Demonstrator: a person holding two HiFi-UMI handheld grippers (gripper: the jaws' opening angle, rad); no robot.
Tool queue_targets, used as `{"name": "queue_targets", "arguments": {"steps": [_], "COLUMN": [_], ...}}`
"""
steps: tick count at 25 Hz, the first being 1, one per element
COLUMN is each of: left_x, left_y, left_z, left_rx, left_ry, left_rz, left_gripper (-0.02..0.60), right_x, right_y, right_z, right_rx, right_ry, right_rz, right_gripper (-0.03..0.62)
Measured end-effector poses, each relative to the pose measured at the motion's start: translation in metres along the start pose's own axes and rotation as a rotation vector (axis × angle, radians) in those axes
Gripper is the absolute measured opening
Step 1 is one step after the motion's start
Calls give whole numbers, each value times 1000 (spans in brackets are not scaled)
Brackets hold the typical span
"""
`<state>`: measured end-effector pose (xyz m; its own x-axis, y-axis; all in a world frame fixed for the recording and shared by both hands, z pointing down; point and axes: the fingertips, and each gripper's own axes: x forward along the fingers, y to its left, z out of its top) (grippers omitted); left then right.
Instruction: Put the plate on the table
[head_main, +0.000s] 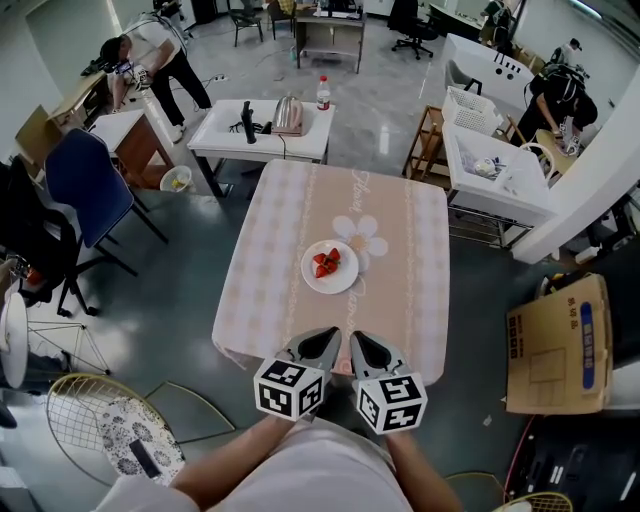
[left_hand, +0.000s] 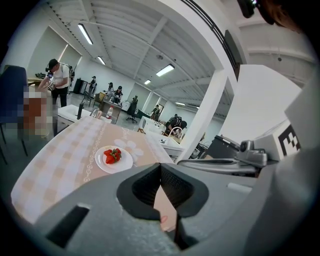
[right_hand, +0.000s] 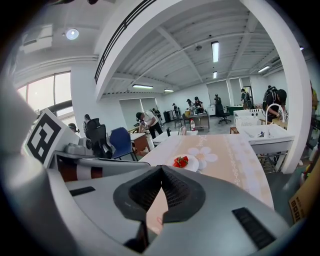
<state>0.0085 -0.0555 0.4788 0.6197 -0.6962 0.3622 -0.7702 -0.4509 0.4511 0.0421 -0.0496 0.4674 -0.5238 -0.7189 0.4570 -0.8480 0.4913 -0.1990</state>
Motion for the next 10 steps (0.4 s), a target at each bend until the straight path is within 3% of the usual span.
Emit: {"name": "queue_targets", "arguments": {"steps": [10], "left_x": [3], "left_y": [3], "left_z": [-3], "left_rx": [-29], "left_ry": [8], "left_rz": [-10], "left_gripper": [5], "right_x": [4], "right_y": [0], "right_z": [-6], "right_rx": [7], "right_ry": [16], "right_rz": [5], "right_gripper": [3]}}
